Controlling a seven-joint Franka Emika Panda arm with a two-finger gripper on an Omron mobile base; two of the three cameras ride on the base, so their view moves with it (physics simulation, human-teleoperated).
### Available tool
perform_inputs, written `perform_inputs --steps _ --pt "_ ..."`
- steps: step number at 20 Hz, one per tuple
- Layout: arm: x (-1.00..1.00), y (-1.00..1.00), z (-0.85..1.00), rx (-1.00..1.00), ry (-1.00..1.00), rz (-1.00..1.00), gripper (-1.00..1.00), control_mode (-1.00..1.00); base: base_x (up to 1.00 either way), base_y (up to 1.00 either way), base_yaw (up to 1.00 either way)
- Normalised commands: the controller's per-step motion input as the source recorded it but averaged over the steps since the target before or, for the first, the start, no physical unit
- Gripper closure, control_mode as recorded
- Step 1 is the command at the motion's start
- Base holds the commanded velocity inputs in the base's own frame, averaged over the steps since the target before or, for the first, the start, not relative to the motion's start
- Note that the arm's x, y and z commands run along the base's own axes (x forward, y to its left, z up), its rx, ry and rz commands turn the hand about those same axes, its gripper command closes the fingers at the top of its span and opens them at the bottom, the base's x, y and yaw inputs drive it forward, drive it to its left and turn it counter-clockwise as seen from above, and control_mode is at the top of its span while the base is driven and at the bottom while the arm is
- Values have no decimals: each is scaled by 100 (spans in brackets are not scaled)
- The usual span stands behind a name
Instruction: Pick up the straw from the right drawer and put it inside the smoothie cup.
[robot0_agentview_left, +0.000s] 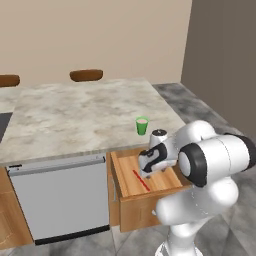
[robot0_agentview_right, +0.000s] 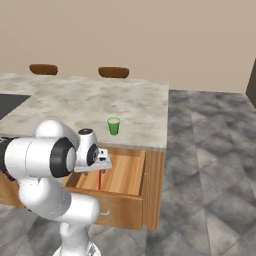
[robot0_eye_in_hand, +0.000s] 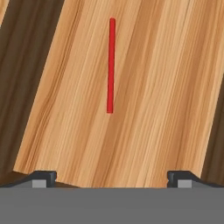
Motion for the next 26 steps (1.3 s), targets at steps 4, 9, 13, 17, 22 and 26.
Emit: perform_inputs --steps 4,9,13,17,22,26 --pt "20 0 -38 0 0 0 -100 -100 0 0 0" --pt "29 0 -42 0 1 0 -100 -100 0 0 0" --pt "23 0 -41 0 1 0 -100 -100 0 0 0" --pt "16 0 -36 0 0 0 -100 -100 0 0 0" --pt "16 0 -33 0 0 0 -100 -100 0 0 0" --pt "21 3 -30 0 0 0 -100 -100 0 0 0"
